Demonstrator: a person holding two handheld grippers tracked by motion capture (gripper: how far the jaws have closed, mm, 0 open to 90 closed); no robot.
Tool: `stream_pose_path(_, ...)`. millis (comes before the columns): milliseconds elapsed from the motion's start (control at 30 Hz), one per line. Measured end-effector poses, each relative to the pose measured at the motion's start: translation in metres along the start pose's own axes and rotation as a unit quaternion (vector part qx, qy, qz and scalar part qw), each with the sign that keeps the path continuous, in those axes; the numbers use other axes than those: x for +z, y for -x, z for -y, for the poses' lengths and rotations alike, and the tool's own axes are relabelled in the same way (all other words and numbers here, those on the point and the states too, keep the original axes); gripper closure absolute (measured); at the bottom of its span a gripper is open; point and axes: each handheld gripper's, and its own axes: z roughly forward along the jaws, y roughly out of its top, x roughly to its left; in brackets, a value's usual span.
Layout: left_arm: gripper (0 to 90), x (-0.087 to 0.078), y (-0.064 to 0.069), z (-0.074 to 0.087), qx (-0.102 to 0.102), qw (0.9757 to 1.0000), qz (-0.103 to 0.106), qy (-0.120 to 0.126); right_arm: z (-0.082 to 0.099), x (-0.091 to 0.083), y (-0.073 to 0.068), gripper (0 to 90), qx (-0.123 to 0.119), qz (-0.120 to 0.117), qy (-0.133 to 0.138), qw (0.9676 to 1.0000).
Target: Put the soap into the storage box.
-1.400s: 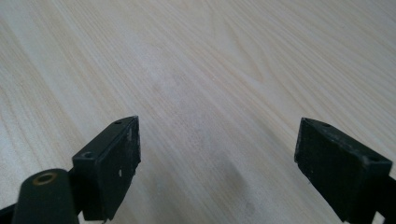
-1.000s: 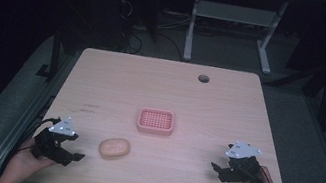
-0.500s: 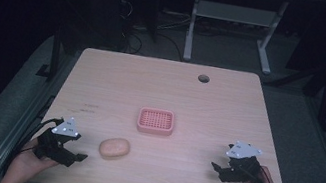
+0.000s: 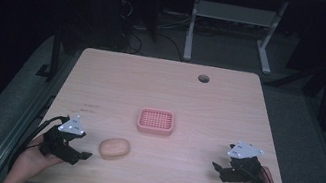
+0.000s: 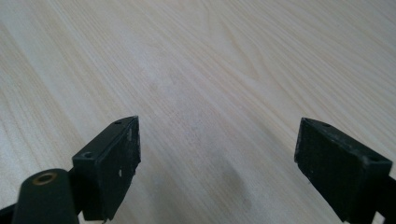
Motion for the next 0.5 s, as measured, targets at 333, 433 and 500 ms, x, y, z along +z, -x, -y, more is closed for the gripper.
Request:
stream_pose_path(333,22.8,0.004,0.001,-0.012,0.016,0.9997,0.012,-0.012,0.000,0.000,-0.001,13.8,0.002,-0.001,0.003,1.0000)
stream_pose_path(433,22.8,0.004,0.000,-0.014,0.018,0.9997,0.012,-0.010,0.000,0.000,-0.001,13.8,0.001,-0.001,0.002,1.0000)
stream_pose_path(500,21.6,0.003,0.000,-0.018,0.023,0.9995,0.011,-0.015,0.000,0.000,-0.001,13.8,0.002,0.000,0.002,1.0000)
